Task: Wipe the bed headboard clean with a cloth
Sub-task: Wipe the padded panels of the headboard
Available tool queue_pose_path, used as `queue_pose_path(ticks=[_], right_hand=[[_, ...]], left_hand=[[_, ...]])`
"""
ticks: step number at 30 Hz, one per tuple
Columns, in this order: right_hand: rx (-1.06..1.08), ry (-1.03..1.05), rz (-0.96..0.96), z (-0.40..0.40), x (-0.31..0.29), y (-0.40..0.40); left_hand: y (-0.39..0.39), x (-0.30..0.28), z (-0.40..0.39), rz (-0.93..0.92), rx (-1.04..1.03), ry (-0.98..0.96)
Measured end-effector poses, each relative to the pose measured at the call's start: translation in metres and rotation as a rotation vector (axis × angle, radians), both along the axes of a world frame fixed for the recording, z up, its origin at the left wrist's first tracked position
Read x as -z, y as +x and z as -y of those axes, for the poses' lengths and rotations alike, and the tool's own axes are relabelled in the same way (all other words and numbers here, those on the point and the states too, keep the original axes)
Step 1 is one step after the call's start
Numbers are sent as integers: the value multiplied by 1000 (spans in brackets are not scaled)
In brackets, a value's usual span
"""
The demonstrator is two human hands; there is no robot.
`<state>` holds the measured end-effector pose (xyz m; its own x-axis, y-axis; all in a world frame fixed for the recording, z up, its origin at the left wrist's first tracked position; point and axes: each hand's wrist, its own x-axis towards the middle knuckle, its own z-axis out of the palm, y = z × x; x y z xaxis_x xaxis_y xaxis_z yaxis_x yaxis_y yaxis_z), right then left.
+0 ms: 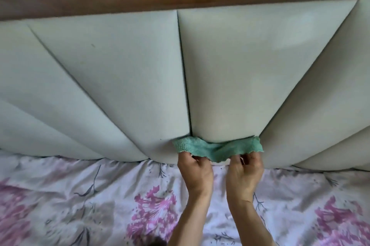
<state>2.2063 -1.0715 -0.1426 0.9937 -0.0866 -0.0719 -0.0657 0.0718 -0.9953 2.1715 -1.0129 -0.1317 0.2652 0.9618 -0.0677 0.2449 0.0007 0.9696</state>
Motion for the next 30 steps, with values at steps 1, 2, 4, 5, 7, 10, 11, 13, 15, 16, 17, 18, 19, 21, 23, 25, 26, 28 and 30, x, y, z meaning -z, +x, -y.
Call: queue_pose_path(ticks=[1, 2, 4, 5, 7, 10, 11, 13, 15, 16, 17, 18, 19, 21, 23, 25, 26, 28, 30], right_hand=[[-14, 16, 71, -7, -16, -4], [-26, 14, 183, -12, -34, -9], [-66, -39, 525, -37, -82, -21], [-109, -86, 730, -49, -105, -25], [-285, -278, 1140, -78, -148, -28], [-319, -824, 1487, -117, -194, -15], [-289, -943, 1539, -128, -205, -13], [-285, -1084, 1618, -143, -219, -11], [-284, -1178, 1719, -143, -224, -6], [-277, -1222, 1759, -138, -222, -3], [-255, -1246, 1781, -127, -218, 1], [-218, -1261, 1772, -114, -212, 4], [-186, -1265, 1739, -100, -205, 4], [-131, -1250, 1648, -87, -192, -5], [-66, -1269, 1565, -102, -188, -22], [-109, -1332, 1600, -135, -190, -33], [-151, -1372, 1651, -151, -193, -35], [-225, -1423, 1719, -165, -193, -30], [-282, -1485, 1734, -150, -186, -22]], left_hand=[[-7, -15, -6, 83, -10, 22], [-14, -31, -8, 158, -35, 54], [-29, -72, -30, 334, -118, 179], [-34, -94, -43, 426, -129, 229], [-45, -135, -76, 591, -137, 251], [-62, -169, -120, 665, -112, 93], [-68, -172, -129, 646, -69, 38], [-79, -167, -134, 566, 5, 25], [-88, -159, -127, 503, 42, 30], [-94, -153, -125, 482, 56, 23], [-100, -148, -123, 464, 56, 28], [-105, -144, -123, 451, 45, 36], [-112, -140, -126, 447, 32, 43], [-121, -132, -134, 456, 15, 71], [-124, -124, -139, 460, 19, 91], [-126, -119, -138, 445, 42, 119], [-127, -116, -138, 430, 60, 129], [-130, -111, -137, 407, 88, 134], [-132, -106, -139, 404, 78, 121]])
